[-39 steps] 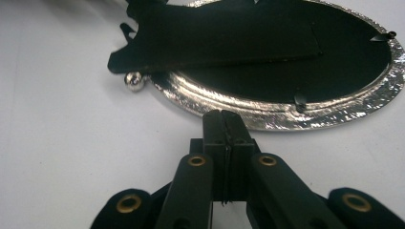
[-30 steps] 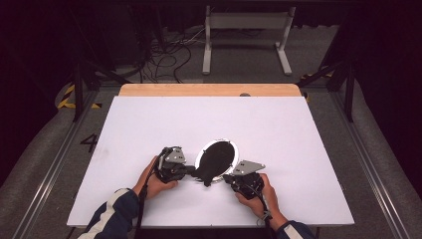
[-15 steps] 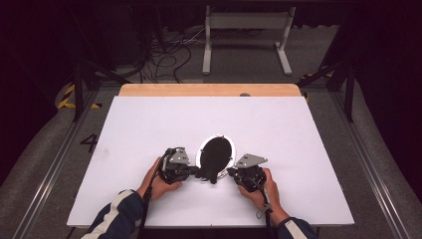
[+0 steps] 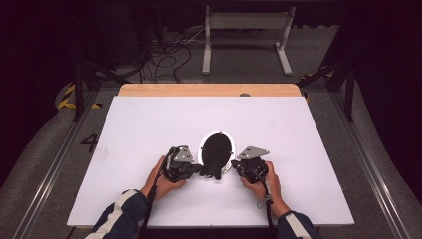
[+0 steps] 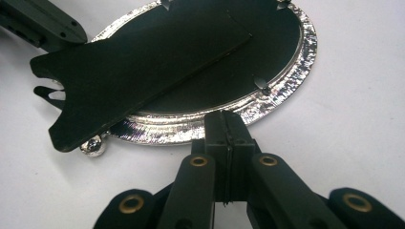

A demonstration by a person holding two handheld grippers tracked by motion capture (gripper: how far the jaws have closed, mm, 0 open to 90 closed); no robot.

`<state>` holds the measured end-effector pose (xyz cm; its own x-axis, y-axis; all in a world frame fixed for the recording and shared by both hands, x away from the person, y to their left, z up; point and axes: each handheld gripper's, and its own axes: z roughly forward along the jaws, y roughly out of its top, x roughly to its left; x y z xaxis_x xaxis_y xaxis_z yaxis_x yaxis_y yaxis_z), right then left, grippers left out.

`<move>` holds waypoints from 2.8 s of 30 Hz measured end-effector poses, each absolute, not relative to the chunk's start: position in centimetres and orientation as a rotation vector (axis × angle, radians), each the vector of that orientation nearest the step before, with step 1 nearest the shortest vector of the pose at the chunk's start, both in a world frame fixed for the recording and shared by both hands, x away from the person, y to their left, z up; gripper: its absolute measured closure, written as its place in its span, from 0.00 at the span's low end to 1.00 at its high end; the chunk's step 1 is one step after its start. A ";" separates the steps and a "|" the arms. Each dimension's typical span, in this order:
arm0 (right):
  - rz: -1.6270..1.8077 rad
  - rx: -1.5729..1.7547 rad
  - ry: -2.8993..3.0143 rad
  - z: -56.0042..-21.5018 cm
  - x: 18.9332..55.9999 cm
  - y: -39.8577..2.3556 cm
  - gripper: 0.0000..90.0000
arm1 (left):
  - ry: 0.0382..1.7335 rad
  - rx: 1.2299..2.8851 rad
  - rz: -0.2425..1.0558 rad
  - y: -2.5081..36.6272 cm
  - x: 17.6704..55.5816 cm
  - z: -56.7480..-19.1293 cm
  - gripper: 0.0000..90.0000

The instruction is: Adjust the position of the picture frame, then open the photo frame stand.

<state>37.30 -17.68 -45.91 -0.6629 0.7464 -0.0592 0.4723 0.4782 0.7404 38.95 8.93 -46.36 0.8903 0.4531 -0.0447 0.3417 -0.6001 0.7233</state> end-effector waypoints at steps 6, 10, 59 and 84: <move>1.006 1.022 2.343 -46.0 37.8 -17.9 1.00 | 0.570 2.266 0.189 8.7 39.0 -46.4 1.00; 0.997 1.024 2.327 -46.0 38.2 -17.9 1.00 | 0.571 2.267 0.195 8.3 39.0 -46.4 1.00; 1.095 1.003 2.374 -44.4 35.9 -20.1 0.89 | 0.594 2.172 0.469 17.3 35.4 -44.1 0.30; 1.028 0.912 2.534 -44.6 34.2 -19.2 0.79 | 0.729 2.180 0.473 24.4 31.3 -45.9 0.23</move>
